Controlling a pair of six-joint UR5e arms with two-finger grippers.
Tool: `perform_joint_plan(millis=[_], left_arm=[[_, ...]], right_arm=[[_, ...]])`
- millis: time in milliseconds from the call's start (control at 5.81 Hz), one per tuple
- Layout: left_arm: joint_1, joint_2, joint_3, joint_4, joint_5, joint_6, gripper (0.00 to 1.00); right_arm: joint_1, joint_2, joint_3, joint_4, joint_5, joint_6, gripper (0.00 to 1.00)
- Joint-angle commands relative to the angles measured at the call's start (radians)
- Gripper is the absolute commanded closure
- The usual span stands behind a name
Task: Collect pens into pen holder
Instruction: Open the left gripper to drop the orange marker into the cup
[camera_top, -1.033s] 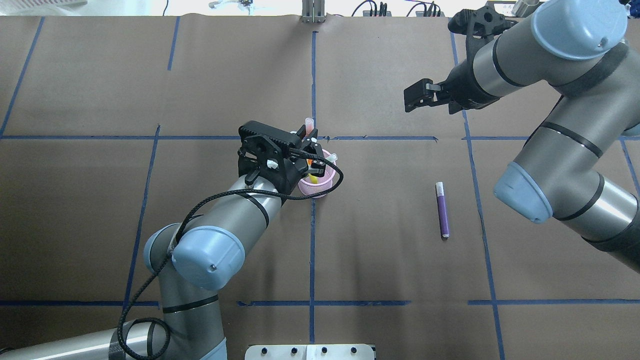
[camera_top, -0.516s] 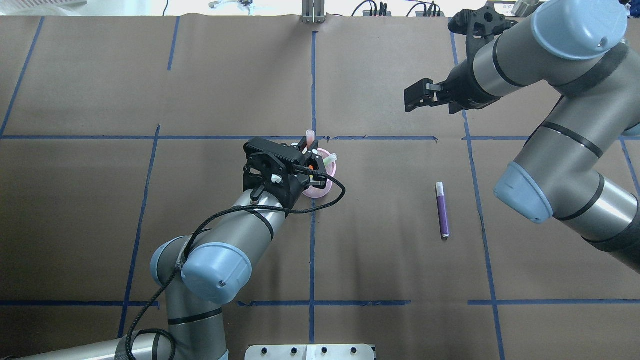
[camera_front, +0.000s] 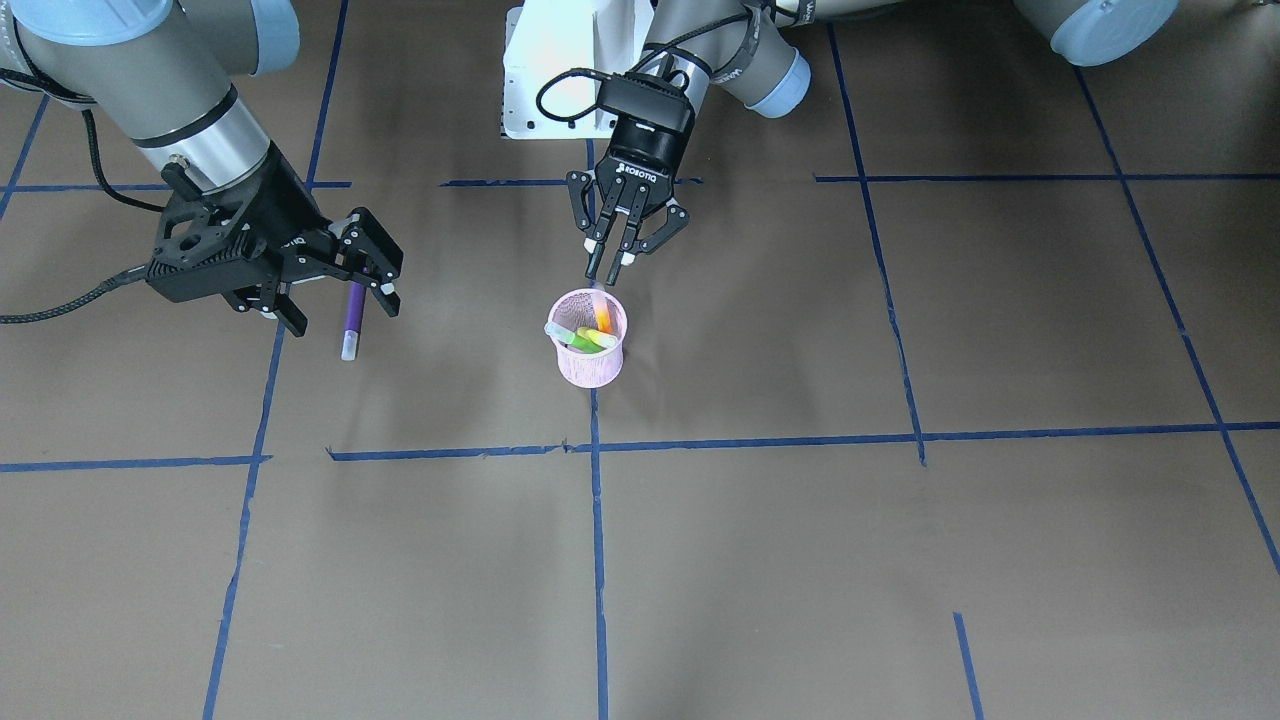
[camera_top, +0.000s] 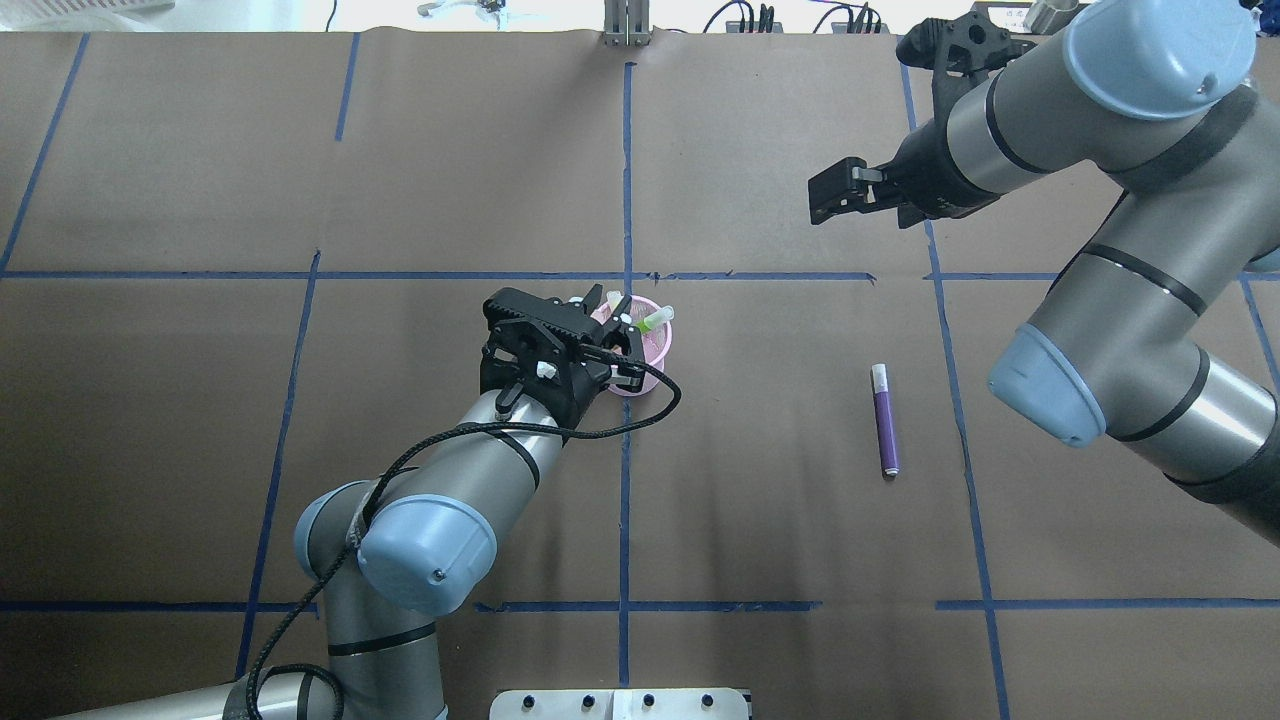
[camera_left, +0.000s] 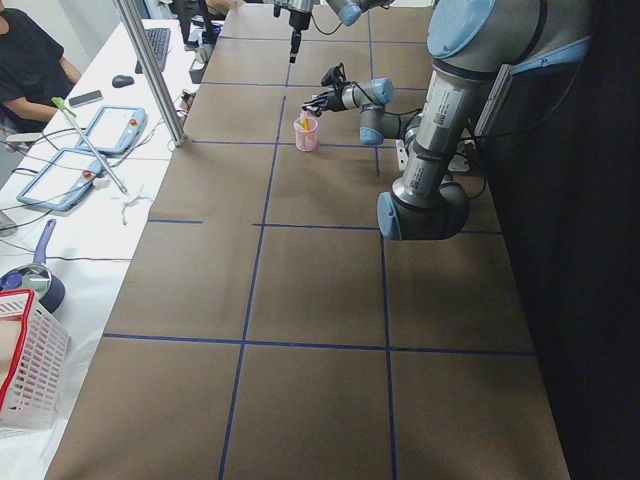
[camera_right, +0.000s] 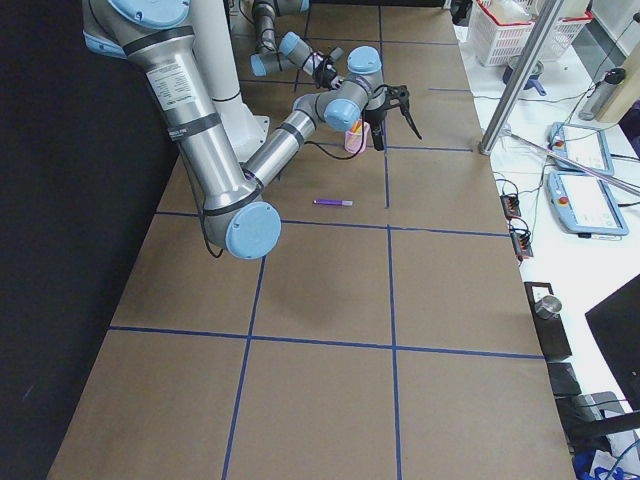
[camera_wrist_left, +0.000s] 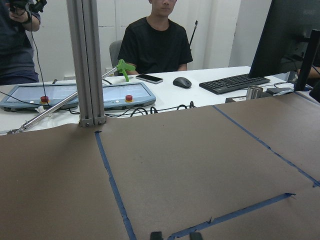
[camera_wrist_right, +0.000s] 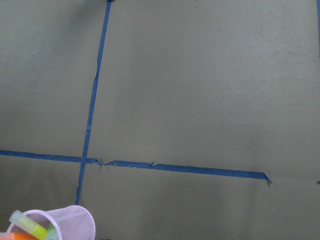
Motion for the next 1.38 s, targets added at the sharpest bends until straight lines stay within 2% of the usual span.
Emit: perform_joint_plan(millis=[0,172,344,516,689,861,1033,1205], left_arm=[[-0.001,0.004,-0.004,0.0,0.0,0.003,0.25],[-0.004,0.004,-0.027,0.0,-0.002,0.028,0.25],[-0.009,0.008,-0.1,0.0,-0.006,0.133,0.25],[-0.017,0.014,-0.16,0.01,-0.008,0.141,0.25],[-0.04,0.021,-0.158,0.013,-0.015,0.129,0.29],[-0.06,0.045,-0.155,0.039,-0.061,0.113,0.3],[-0.117,0.047,-0.156,0.117,-0.195,0.005,0.28],[-0.185,0.047,-0.162,0.203,-0.324,-0.013,0.24]], right_arm=[[0.0,-0.003,0.001,0.0,0.0,0.0,0.01],[0.0,-0.014,0.002,0.0,0.003,0.001,0.01],[-0.009,-0.029,-0.002,0.0,0.005,0.004,0.01],[-0.05,-0.035,-0.013,-0.009,0.002,0.014,0.01],[-0.079,-0.035,-0.045,-0.011,0.0,0.033,0.01],[-0.099,-0.035,-0.103,-0.012,0.006,0.055,0.01],[-0.112,-0.034,-0.146,-0.015,0.023,0.055,0.01],[-0.127,-0.034,-0.165,-0.014,0.025,0.082,0.01]])
